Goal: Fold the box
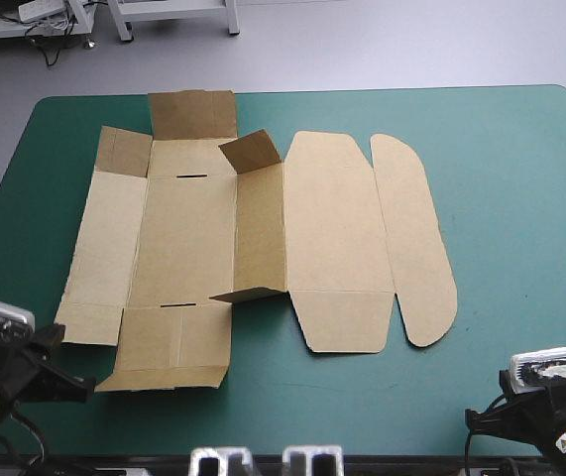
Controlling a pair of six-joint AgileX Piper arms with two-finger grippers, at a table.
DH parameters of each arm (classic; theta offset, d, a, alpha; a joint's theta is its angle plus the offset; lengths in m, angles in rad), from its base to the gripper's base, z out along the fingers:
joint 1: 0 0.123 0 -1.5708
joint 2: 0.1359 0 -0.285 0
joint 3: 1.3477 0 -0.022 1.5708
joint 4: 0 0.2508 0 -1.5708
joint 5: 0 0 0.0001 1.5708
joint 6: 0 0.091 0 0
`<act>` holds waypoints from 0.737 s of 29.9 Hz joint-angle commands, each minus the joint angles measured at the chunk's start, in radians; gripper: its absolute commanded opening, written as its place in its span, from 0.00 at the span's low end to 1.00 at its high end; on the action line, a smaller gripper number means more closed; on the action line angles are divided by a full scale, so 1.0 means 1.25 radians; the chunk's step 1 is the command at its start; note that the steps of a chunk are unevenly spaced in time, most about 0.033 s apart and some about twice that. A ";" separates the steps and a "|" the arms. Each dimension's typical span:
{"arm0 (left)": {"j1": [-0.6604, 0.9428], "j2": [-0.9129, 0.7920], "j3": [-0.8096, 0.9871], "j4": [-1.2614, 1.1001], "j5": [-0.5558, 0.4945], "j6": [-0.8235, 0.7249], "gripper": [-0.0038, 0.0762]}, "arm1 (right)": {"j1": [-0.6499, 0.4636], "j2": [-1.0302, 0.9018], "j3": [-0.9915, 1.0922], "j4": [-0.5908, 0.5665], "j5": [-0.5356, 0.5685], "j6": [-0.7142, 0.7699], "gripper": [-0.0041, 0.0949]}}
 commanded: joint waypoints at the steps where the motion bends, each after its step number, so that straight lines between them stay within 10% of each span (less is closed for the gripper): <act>1: -0.004 0.148 -0.136 0.046 -0.058 -0.026 0.04 | 0.001 0.010 -0.024 0.010 -0.063 -0.006 0.02; 13: 0.040 0.534 -0.434 0.242 -0.050 -0.185 0.04 | 0.001 0.010 -0.024 0.010 -0.068 -0.006 0.02; 22: 0.489 0.703 -0.583 -0.207 -0.030 0.004 0.07 | 0.001 0.010 -0.024 -0.005 -0.066 -0.004 0.02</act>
